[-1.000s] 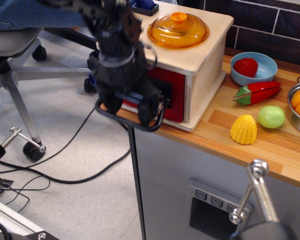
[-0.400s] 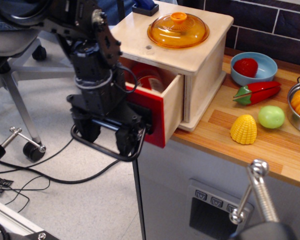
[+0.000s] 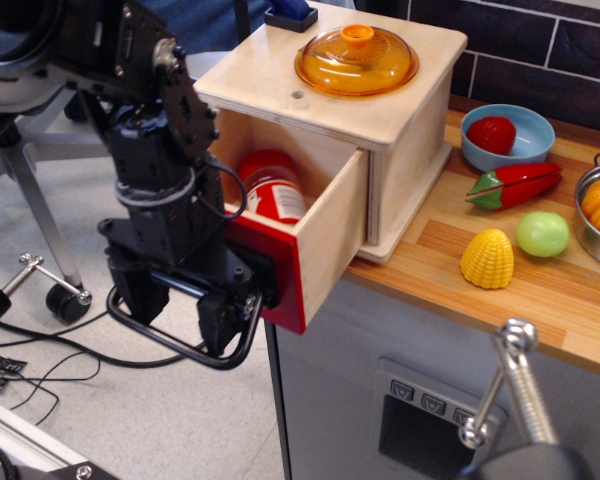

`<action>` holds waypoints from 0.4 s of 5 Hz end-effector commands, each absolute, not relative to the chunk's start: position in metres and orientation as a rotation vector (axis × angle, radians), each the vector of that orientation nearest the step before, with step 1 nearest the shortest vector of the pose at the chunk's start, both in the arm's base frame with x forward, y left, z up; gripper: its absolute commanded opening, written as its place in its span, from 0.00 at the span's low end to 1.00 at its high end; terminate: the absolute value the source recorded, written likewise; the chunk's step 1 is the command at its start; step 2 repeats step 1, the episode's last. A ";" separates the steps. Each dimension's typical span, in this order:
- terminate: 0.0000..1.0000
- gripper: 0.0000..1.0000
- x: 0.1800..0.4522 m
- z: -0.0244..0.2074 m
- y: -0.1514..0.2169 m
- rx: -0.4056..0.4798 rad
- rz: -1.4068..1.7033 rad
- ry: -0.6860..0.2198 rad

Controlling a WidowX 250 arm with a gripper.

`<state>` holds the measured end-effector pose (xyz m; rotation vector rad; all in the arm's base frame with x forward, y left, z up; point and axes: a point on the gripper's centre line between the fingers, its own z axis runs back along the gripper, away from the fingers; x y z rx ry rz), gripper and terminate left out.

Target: Open drawer of box

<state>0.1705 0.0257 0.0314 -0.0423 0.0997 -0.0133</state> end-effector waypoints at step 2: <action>1.00 1.00 0.158 0.030 0.021 -0.018 -0.118 0.193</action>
